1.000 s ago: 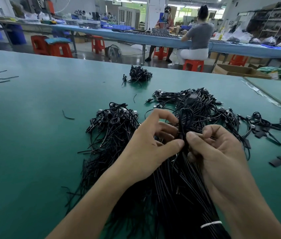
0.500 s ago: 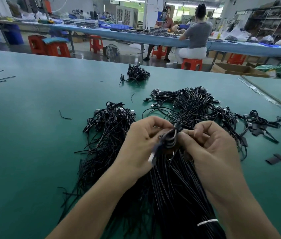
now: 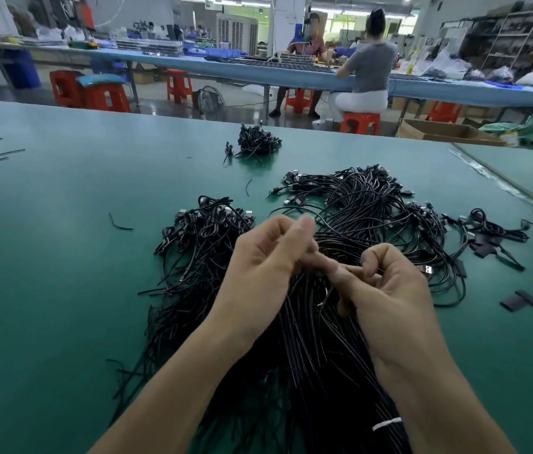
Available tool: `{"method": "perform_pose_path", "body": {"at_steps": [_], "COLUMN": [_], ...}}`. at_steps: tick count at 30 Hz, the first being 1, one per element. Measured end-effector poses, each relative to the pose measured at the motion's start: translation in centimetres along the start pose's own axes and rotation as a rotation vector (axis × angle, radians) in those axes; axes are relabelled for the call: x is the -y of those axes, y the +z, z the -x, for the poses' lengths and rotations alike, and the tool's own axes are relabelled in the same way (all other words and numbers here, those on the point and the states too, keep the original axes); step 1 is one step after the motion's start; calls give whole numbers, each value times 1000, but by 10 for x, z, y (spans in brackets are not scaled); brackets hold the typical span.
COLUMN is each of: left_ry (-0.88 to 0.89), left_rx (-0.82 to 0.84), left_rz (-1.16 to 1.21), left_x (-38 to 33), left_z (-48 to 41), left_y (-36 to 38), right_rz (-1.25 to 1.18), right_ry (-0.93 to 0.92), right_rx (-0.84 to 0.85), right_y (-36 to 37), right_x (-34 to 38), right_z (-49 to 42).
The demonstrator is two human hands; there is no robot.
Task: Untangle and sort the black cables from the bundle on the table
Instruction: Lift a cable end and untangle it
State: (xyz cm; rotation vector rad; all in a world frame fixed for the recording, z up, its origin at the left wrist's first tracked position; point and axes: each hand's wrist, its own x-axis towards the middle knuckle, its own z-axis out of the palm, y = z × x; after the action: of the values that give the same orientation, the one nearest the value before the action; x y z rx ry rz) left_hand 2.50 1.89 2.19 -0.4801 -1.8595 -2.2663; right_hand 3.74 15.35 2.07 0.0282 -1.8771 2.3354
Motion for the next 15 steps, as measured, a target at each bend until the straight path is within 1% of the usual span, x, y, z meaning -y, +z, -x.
{"method": "perform_pose_path", "body": {"at_steps": [2, 5, 8, 12, 15], "left_ry": [26, 26, 51, -44, -90], "left_rx": [43, 75, 19, -40, -77], "left_rz": [-127, -210, -301, -278, -291], "left_x": [6, 8, 9, 14, 13], "left_z": [1, 1, 1, -2, -2], "left_y": [0, -1, -4, -7, -9], "right_rz": [-6, -46, -29, 31, 57], "right_ry": [2, -5, -79, -215, -246], "right_rx": [-26, -36, -51, -21, 41], "right_y": [-1, -2, -3, -1, 4], "right_x": [-2, -3, -1, 2, 2], "right_z": [-1, -3, -3, -2, 0]}}
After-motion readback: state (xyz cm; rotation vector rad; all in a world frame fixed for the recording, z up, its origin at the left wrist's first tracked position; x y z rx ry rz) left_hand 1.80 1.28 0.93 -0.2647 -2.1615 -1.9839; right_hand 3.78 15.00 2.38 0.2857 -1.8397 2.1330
